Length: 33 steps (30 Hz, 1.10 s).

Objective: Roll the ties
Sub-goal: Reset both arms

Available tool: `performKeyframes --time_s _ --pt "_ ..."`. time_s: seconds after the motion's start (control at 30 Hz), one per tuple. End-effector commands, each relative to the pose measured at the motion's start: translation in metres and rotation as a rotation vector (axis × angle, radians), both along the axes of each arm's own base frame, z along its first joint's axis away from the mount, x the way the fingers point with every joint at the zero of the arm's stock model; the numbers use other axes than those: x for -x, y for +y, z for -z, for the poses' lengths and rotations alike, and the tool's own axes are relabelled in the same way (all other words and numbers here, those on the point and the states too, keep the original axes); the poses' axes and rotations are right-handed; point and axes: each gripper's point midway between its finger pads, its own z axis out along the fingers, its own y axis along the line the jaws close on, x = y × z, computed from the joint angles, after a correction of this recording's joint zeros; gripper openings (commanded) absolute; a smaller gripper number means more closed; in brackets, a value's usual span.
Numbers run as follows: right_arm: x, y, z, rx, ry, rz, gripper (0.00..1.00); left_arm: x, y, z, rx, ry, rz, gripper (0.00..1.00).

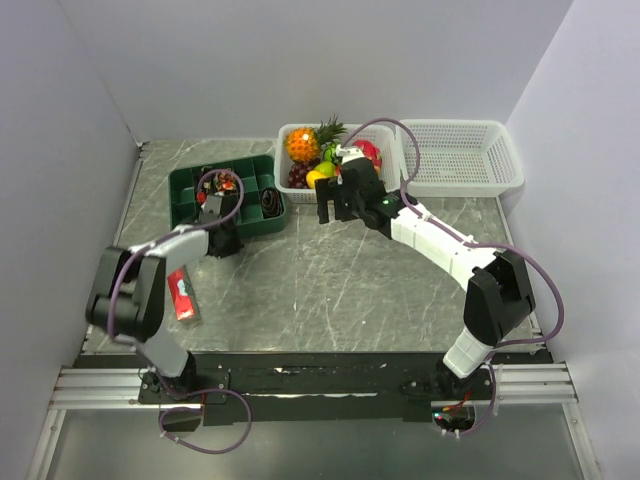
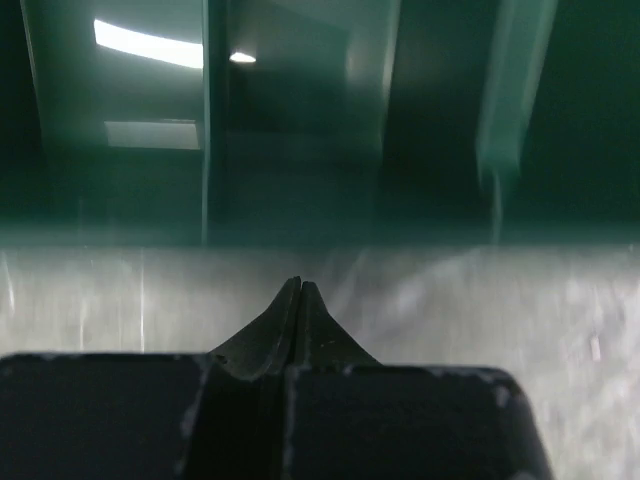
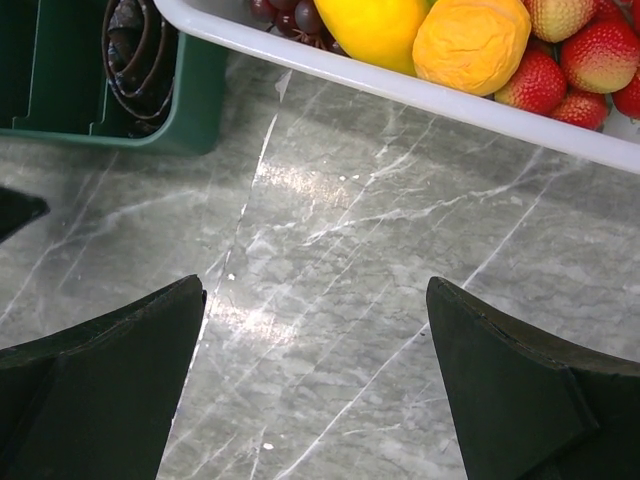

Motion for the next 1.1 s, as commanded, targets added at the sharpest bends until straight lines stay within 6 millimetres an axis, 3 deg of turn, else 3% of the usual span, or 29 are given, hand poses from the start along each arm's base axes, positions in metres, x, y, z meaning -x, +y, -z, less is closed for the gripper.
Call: performKeyframes --time_s 0.0,0.13,0.37,0.57,0.7,0.73,0.83,0.97,1.07 --pt "0.004 -0.013 -0.022 -0.009 -0.052 0.022 0.99 -0.036 0.020 0.001 -0.078 0.002 -0.071 0.01" --pt "0.005 -0.016 -0.023 -0.006 -0.055 0.024 0.99 -0.063 0.011 -0.001 -0.038 -0.040 -0.042 0.01" --pt "0.004 -0.018 -0.018 0.006 -0.045 0.023 0.99 -0.101 0.029 0.005 -0.102 -0.009 -0.073 0.01" --pt "0.004 -0.021 -0.019 0.012 -0.043 0.026 0.99 -0.127 0.057 0.013 -0.182 0.024 -0.111 0.01" --pt "0.006 -0.022 -0.024 0.000 -0.048 0.025 0.99 -0.140 0.045 -0.007 -0.121 -0.055 -0.058 0.02" --pt "0.007 -0.021 -0.026 -0.004 -0.049 0.021 0.99 -0.137 0.039 -0.021 -0.091 -0.086 -0.041 0.03" --pt "0.011 -0.024 -0.034 -0.018 -0.061 0.025 0.99 -0.128 0.027 -0.057 -0.053 -0.189 -0.012 0.13" --pt "0.022 -0.028 -0.050 -0.058 -0.090 0.024 0.99 -0.107 0.011 -0.105 0.023 -0.324 0.033 0.56" --pt "0.033 -0.032 -0.059 -0.087 -0.109 0.016 0.99 -0.085 0.007 -0.144 0.079 -0.446 0.043 0.81"
